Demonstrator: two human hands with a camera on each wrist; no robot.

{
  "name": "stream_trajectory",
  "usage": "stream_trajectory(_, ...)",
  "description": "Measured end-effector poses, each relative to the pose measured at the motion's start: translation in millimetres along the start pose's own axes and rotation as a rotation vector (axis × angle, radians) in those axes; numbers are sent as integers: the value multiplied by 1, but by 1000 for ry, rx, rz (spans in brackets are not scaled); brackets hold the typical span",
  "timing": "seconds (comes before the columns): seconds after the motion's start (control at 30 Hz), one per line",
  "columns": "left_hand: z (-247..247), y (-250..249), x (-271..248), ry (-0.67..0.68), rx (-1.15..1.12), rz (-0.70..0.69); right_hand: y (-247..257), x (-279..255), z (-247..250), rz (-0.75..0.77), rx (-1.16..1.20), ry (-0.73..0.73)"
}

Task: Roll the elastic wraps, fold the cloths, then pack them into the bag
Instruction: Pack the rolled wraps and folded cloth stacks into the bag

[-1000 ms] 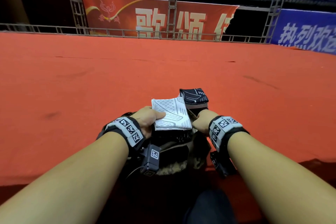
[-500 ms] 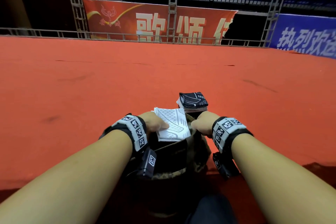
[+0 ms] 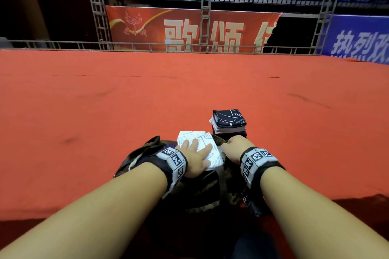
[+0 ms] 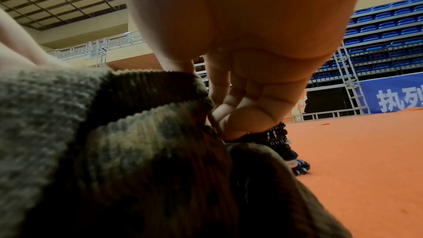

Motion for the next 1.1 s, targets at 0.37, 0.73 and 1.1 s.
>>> stream_trajectory(0.37, -8, -3, -10, 71, 19, -24, 23, -9, 26, 226, 322, -351)
stream_trajectory(0.73, 60, 41, -38, -325, -247, -67, 30, -4, 31, 103, -8, -189)
stream_trajectory(1.1, -28, 79, -45, -87, 8, 161, 78, -18, -64, 322, -511, -62)
Point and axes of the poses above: each hand's wrist, its own x-axis towards the middle knuckle, its own z-axis out of the back of the hand, y = z × x, the point moved 7 cm from there along x, towards the middle knuckle, and after that the axes turned 11 degrees about -z, right-handed, at the moved point
